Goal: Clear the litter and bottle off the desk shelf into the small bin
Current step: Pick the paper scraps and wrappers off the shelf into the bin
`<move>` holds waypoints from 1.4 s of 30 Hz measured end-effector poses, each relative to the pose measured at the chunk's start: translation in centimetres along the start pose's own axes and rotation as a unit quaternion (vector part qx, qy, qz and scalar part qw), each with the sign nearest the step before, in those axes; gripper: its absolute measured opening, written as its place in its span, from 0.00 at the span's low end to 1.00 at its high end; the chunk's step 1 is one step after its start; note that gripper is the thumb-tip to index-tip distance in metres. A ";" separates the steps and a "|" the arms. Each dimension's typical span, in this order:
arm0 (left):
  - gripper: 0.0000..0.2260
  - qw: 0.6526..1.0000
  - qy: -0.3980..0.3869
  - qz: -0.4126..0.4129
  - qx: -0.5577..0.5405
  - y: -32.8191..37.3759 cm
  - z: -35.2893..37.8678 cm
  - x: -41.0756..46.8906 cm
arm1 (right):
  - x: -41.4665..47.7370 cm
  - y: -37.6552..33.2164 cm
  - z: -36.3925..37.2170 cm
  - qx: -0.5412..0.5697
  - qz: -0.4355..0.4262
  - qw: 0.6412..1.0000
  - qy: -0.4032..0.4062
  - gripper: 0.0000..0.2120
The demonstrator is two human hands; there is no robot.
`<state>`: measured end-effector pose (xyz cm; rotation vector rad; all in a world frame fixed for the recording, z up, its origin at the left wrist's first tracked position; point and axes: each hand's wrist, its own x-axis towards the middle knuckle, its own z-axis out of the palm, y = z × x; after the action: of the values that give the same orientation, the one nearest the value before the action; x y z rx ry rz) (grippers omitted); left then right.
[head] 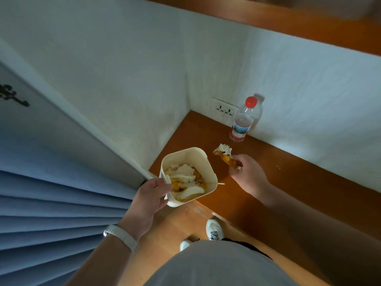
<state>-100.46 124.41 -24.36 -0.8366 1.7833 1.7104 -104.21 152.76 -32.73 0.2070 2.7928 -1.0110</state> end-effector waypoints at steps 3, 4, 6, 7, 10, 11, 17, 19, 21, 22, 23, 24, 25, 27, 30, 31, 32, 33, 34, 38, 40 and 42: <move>0.06 1.000 -0.008 0.000 -0.008 0.1 0.5 0.3 | 0.1 -2.3 -2.1 0.001 -0.058 0.997 0.041 0.10; 0.06 1.000 -0.009 0.001 -0.008 0.1 0.7 0.5 | 0.1 -3.0 -2.8 -0.002 -0.087 0.995 0.046 0.10; 0.06 1.000 -0.010 0.008 -0.003 0.1 1.0 0.8 | 0.1 -4.5 -3.9 -0.013 -0.144 0.989 0.023 0.08; 0.07 1.000 -0.012 0.011 0.001 0.1 1.1 0.9 | 0.2 -5.2 -4.4 -0.026 -0.165 0.986 -0.003 0.07; 0.09 0.999 -0.024 0.020 0.011 0.2 1.3 1.1 | 0.4 -7.1 -5.2 -0.088 -0.216 0.970 -0.064 0.09; 0.09 0.999 -0.029 0.022 0.012 0.2 1.4 1.1 | 0.5 -7.7 -5.3 -0.107 -0.231 0.964 -0.072 0.10; 0.10 0.999 -0.044 0.029 0.014 0.3 1.1 1.0 | 1.7 -10.1 -4.4 -0.175 -0.298 0.933 -0.096 0.12; 0.11 0.999 -0.043 0.027 0.013 0.2 1.1 0.9 | 2.0 -10.7 -4.0 -0.181 -0.310 0.927 -0.107 0.13; 0.11 0.999 -0.039 0.025 0.003 0.0 1.1 0.9 | 2.2 -11.1 -3.7 -0.174 -0.317 0.926 -0.107 0.16; 0.11 0.999 -0.036 0.024 -0.003 -0.1 1.1 0.9 | 2.3 -11.0 -3.7 -0.165 -0.320 0.927 -0.103 0.16; 0.11 0.999 -0.035 0.024 -0.009 -0.1 1.1 0.9 | 2.4 -10.9 -3.8 -0.154 -0.322 0.929 -0.098 0.17; 0.11 0.999 -0.032 0.024 -0.013 -0.1 1.2 0.9 | 2.5 -10.7 -4.0 -0.143 -0.323 0.931 -0.092 0.17; 0.10 0.999 -0.028 0.023 -0.016 -0.1 1.2 0.9 | 2.6 -10.2 -4.2 -0.131 -0.325 0.933 -0.085 0.17; 0.11 0.999 -0.018 0.017 -0.020 0.0 1.4 0.9 | 2.9 -9.1 -4.7 -0.106 -0.324 0.938 -0.063 0.16; 0.11 1.000 -0.005 0.007 -0.023 0.3 1.7 1.2 | 3.7 -6.5 -5.3 -0.085 -0.276 0.957 -0.023 0.11; 0.11 1.000 0.001 0.003 -0.024 0.4 1.9 1.4 | 4.1 -5.2 -5.3 -0.087 -0.249 0.965 -0.016 0.10; 0.11 1.000 0.007 0.000 -0.025 0.5 1.9 1.4 | 4.4 -4.0 -5.1 -0.097 -0.220 0.971 -0.014 0.10; 0.11 1.000 0.014 -0.003 -0.025 0.6 2.0 1.5 | 4.8 -2.6 -4.8 -0.109 -0.192 0.975 -0.019 0.09; 0.11 0.999 0.022 -0.007 -0.025 0.8 2.3 1.6 | 5.2 -1.1 -4.5 -0.120 -0.163 0.979 -0.029 0.07; 0.08 0.999 0.040 -0.016 -0.022 1.4 3.2 1.9 | 5.7 3.7 -3.1 -0.156 -0.070 0.983 -0.072 0.09; 0.08 0.999 0.047 -0.014 -0.013 1.7 3.7 1.7 | 5.6 5.3 -2.1 -0.166 -0.055 0.982 -0.074 0.14; 0.07 0.999 0.051 -0.014 -0.001 2.0 4.2 1.4 | 5.6 6.3 -1.2 -0.157 -0.050 0.984 -0.066 0.18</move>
<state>-103.13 128.48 -24.32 -0.9611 1.8267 1.6792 -108.61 158.73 -36.81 -0.0395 2.8120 -0.5645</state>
